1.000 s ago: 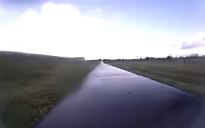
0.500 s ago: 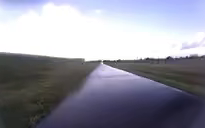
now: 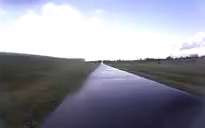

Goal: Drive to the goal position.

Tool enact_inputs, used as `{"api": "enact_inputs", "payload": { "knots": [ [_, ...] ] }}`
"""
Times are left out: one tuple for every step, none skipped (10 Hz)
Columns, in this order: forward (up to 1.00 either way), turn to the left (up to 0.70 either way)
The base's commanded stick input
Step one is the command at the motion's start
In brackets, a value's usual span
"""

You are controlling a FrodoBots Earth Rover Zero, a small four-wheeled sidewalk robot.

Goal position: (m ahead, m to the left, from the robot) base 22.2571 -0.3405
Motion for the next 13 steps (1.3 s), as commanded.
{"api": "enact_inputs", "payload": {
  "knots": [
    [0.45,0.0],
    [0.45,0.0],
    [0.45,0.0],
    [0.45,0.0],
    [0.45,0.0],
    [0.45,0.0],
    [0.45,0.0],
    [0.45,-0.13],
    [0.45,-0.27],
    [0.45,-0.27],
    [0.45,-0.16],
    [0.45,0.0],
    [0.45,0.0]
  ]
}}
